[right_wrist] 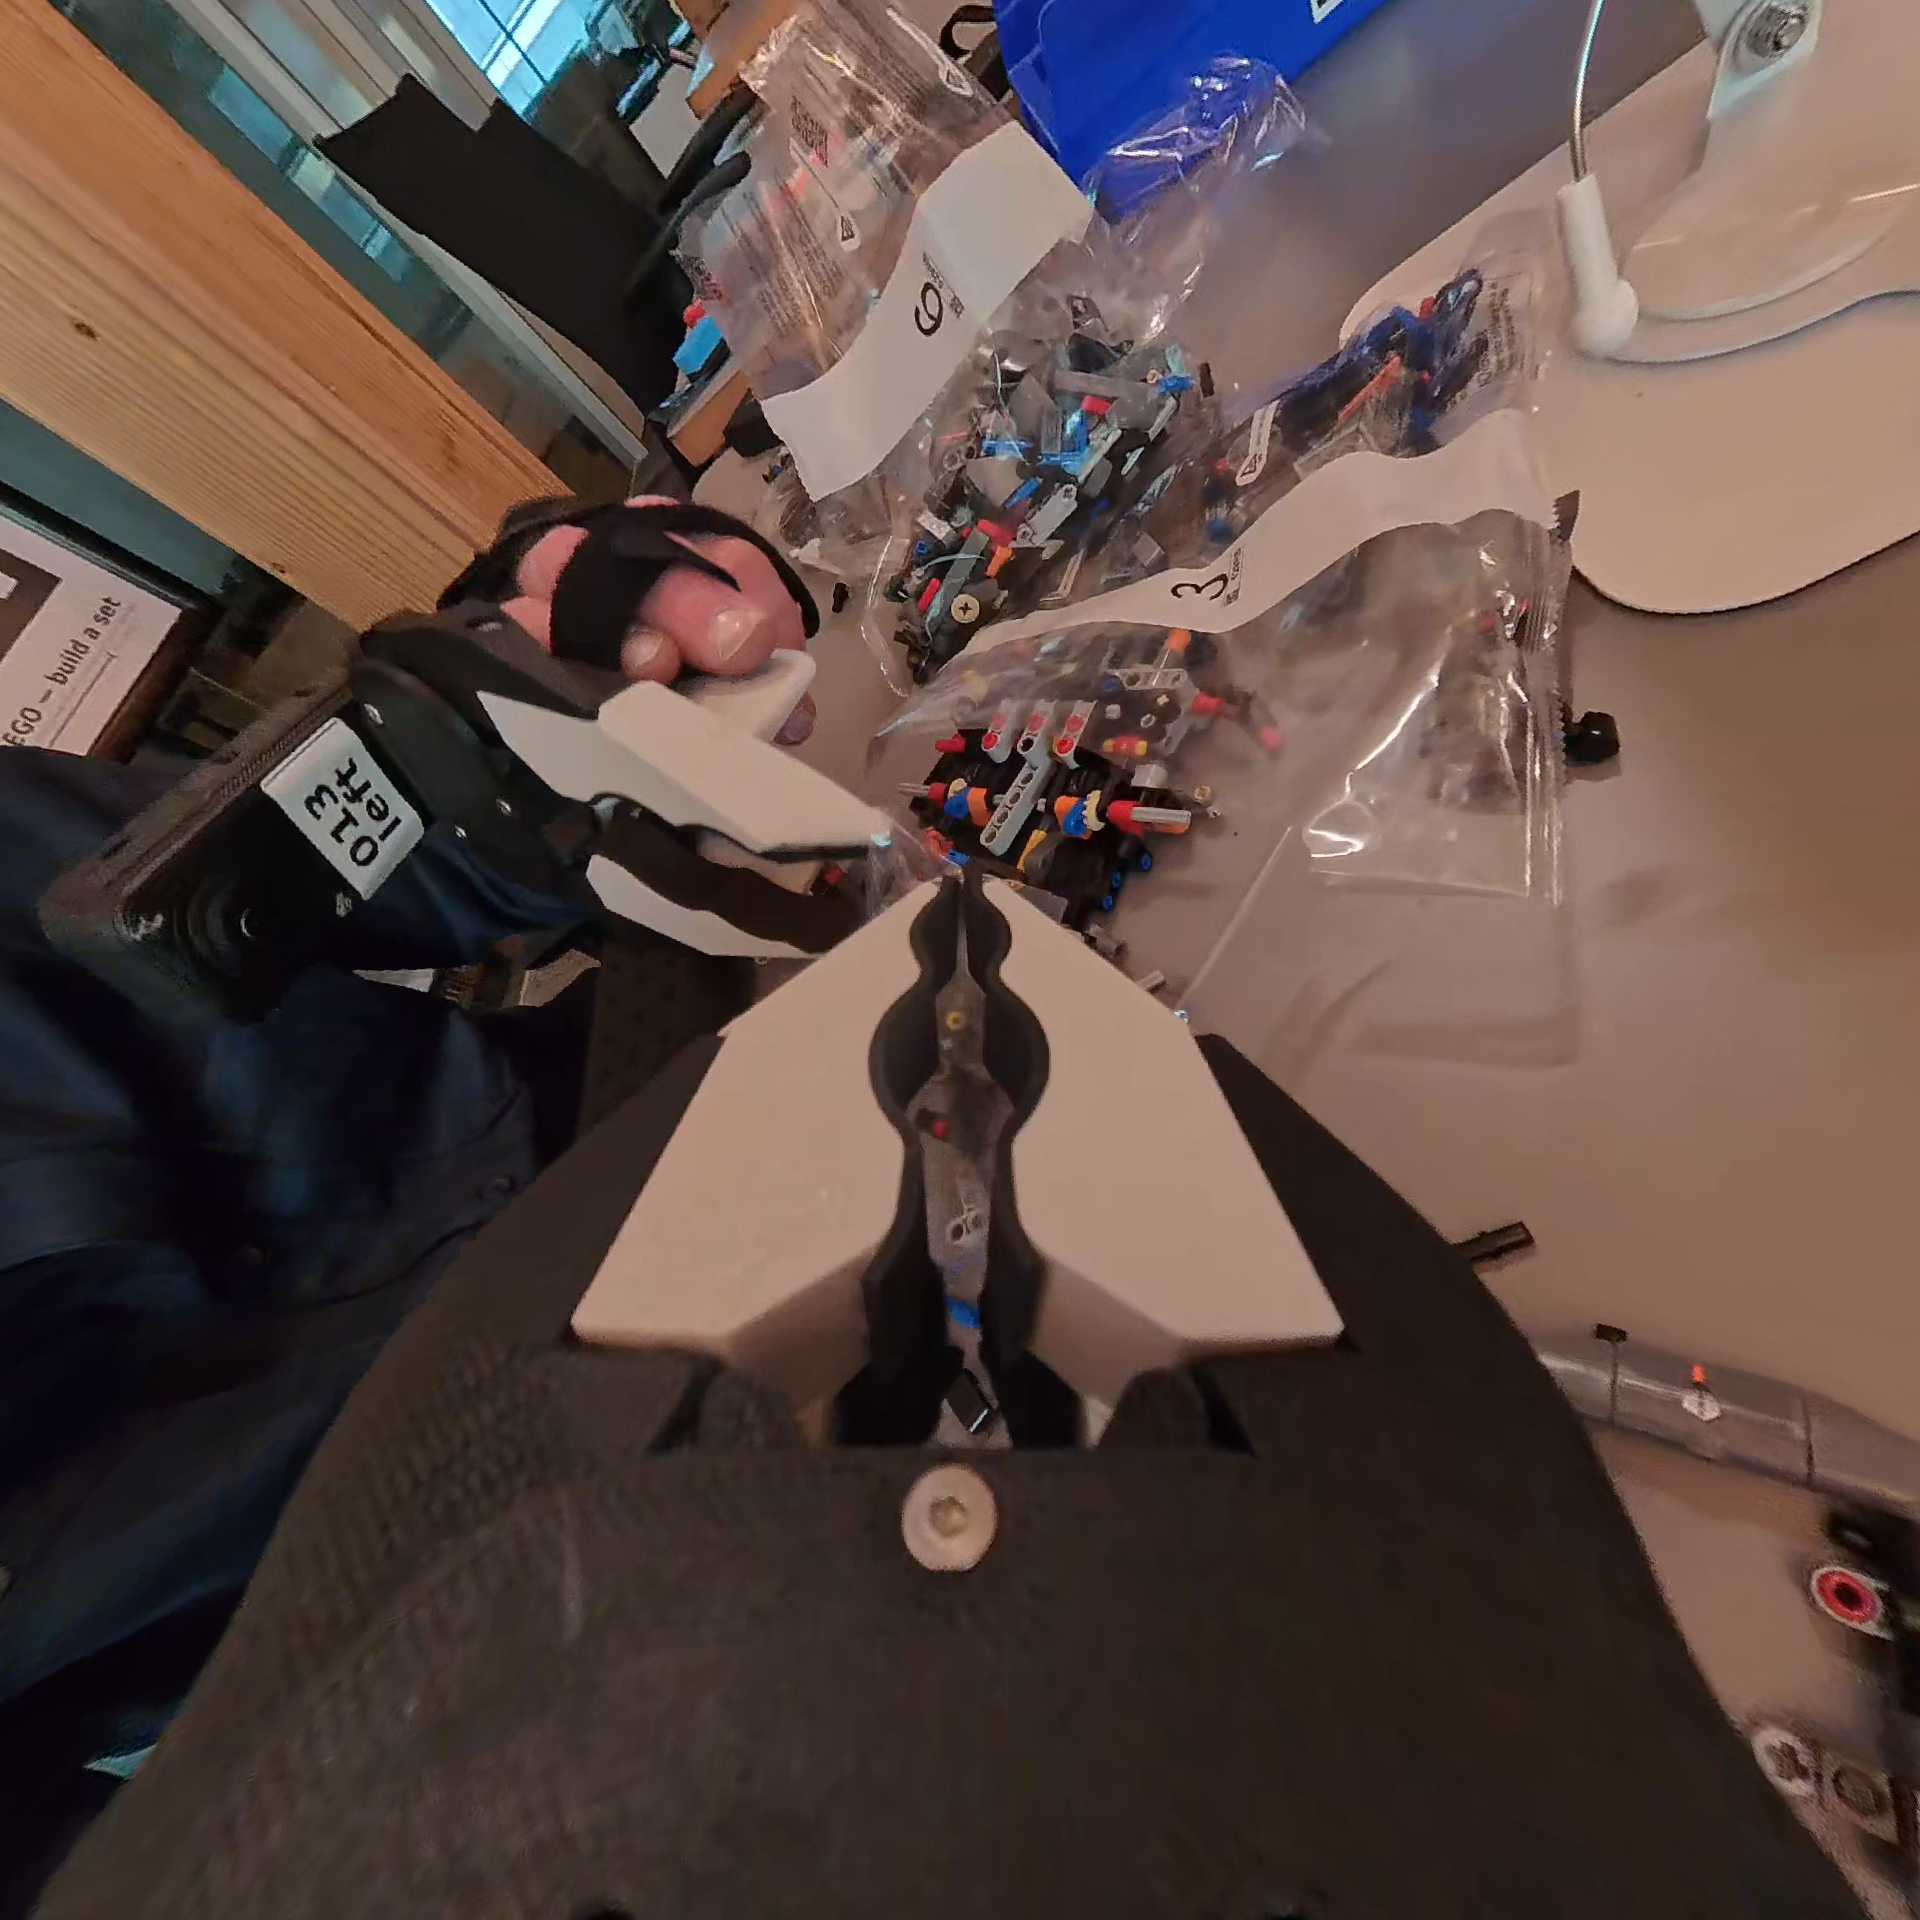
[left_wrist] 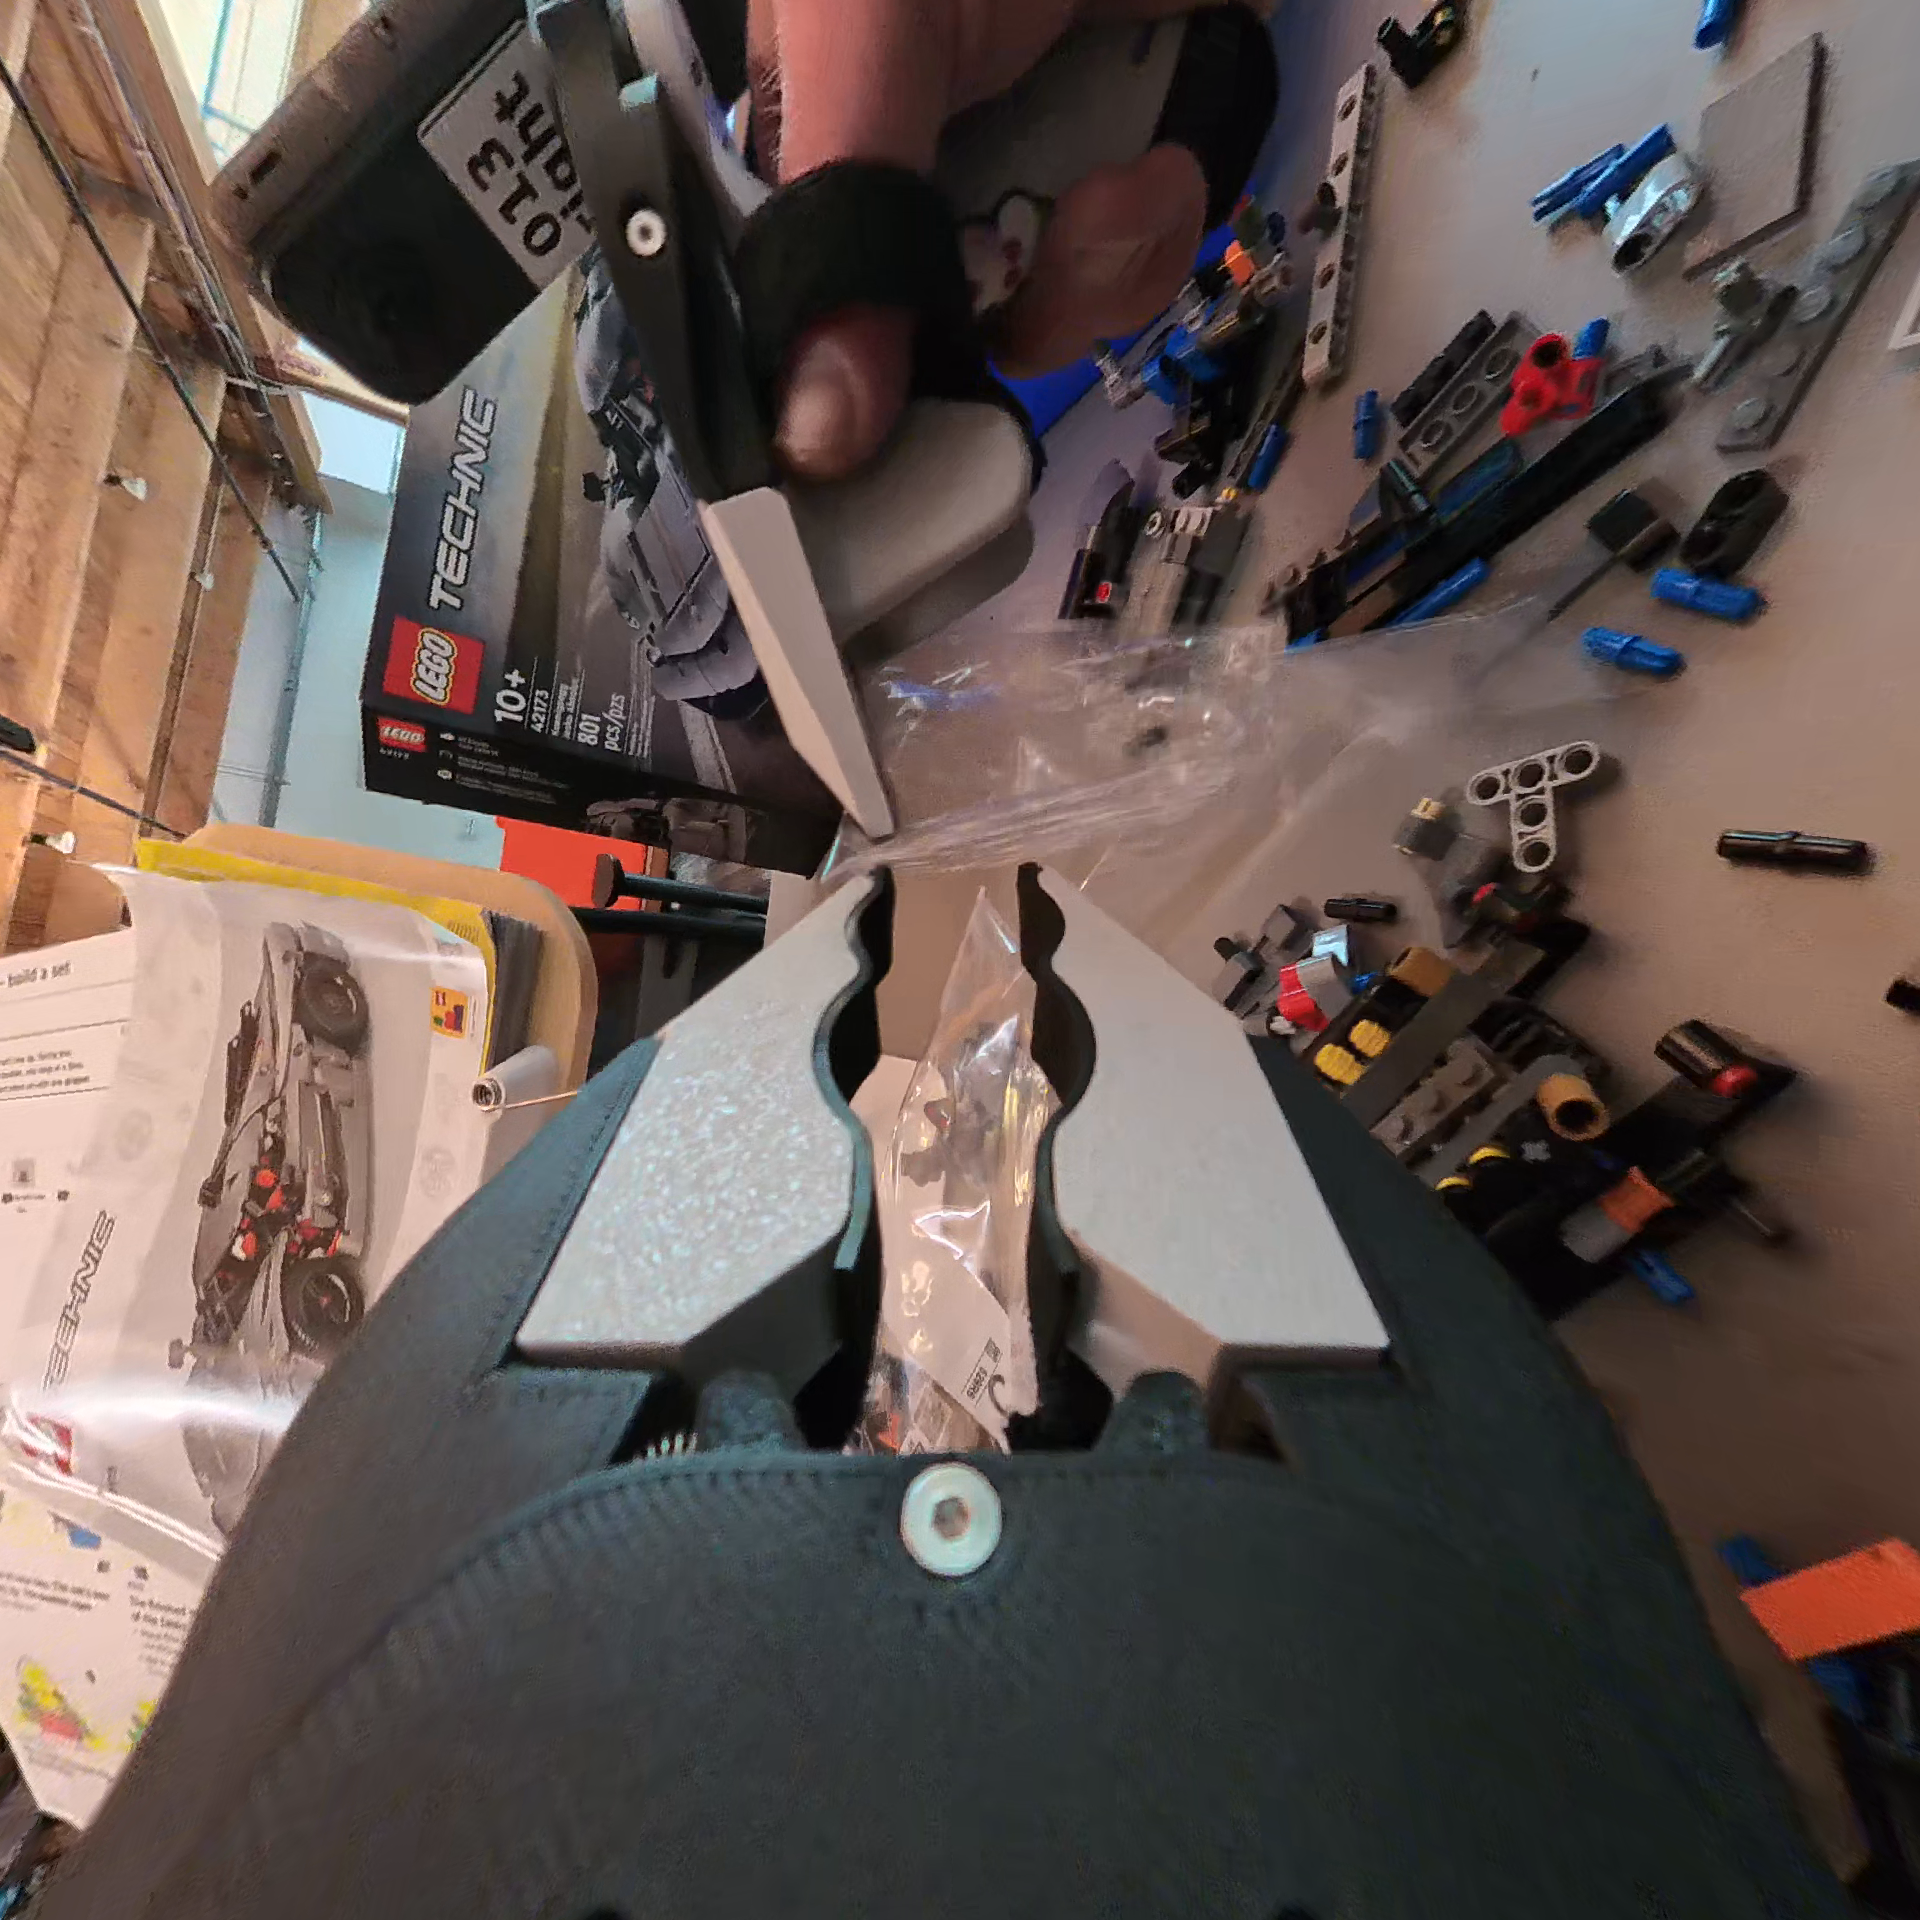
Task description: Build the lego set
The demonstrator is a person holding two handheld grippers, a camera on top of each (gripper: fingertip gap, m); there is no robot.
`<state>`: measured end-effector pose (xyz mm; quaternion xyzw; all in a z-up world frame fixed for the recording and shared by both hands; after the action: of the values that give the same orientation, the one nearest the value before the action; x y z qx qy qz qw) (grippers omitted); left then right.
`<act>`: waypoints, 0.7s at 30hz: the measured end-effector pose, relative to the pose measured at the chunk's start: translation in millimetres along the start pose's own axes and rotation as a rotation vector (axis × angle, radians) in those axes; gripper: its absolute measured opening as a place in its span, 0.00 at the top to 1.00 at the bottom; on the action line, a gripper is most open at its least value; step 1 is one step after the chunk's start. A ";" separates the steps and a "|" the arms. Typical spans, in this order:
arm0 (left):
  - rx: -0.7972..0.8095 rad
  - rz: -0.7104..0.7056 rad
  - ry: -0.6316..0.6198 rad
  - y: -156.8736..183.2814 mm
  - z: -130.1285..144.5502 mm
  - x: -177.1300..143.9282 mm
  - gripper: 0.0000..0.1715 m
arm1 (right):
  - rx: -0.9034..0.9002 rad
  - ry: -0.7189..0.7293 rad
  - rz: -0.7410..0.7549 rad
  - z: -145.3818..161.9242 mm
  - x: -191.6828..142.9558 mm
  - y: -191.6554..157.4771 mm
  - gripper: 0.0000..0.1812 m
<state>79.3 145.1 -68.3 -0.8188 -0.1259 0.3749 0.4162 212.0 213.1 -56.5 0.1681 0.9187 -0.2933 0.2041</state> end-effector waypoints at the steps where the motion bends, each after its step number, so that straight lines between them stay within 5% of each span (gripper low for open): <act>1: 0.006 0.000 -0.002 0.9 -1.3 0.6 0.86 | 0.009 0.005 -0.006 -0.3 -0.1 0.4 1.00; 14: 0.109 -0.038 -0.033 10.3 -4.3 -2.6 0.70 | 0.060 0.034 -0.082 -1.4 -7.7 0.2 1.00; 21: 0.190 -0.091 -0.030 17.5 -14.9 -0.4 0.70 | 0.090 0.020 -0.088 0.7 -7.5 2.6 1.00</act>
<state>87.8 125.3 -76.1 -0.7633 -0.1333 0.3781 0.5066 219.8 213.3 -54.7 0.1395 0.9132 -0.3412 0.1739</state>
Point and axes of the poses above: each gripper's, where its closed fingertips meet, x out along the fingers, z out of its underside, y = z × x across the jaws, the point moved 8 cm from there along -x, back along the fingers, and after that the axes turned 13 degrees about z, right-handed, at the moved point
